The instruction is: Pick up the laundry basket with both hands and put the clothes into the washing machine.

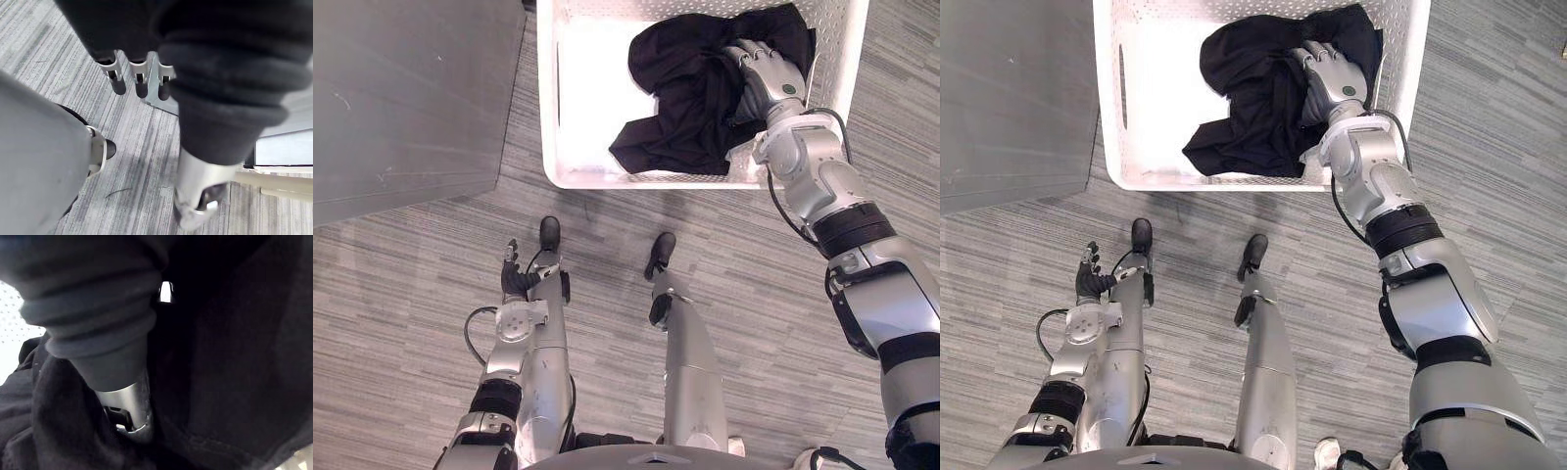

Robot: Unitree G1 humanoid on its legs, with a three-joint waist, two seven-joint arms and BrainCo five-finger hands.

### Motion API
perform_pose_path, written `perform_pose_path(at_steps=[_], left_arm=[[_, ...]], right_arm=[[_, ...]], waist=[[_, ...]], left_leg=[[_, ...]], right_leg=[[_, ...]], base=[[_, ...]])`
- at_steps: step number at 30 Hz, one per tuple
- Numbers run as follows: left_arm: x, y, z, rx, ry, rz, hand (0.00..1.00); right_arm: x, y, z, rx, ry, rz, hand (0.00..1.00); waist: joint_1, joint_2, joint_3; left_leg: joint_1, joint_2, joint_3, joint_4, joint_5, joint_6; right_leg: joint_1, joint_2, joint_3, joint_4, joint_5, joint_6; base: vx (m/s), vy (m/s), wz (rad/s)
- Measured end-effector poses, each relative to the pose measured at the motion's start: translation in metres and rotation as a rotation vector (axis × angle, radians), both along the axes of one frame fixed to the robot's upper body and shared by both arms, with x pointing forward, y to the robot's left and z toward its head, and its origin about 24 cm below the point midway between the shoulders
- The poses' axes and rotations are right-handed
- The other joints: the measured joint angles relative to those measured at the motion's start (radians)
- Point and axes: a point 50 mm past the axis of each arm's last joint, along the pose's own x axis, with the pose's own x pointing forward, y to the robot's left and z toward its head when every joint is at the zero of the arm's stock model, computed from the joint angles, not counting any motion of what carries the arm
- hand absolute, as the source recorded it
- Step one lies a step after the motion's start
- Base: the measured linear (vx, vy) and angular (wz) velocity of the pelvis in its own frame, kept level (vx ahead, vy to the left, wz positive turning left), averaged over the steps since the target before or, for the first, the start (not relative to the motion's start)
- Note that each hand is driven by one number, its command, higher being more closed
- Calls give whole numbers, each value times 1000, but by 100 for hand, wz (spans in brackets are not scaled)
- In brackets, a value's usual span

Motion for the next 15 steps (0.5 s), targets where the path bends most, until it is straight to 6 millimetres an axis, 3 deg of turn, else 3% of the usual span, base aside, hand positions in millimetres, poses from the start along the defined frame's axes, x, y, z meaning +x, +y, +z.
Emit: perform_pose_path(at_steps=[15], left_arm=[[2,1,2,-3,-9,11,0]], right_arm=[[0,-4,4,32,-7,-7,100]], waist=[[0,0,0]], left_leg=[[-13,0,1,26,-11,5]], right_leg=[[-8,-1,4,10,0,1]], base=[[39,-2,-1]])
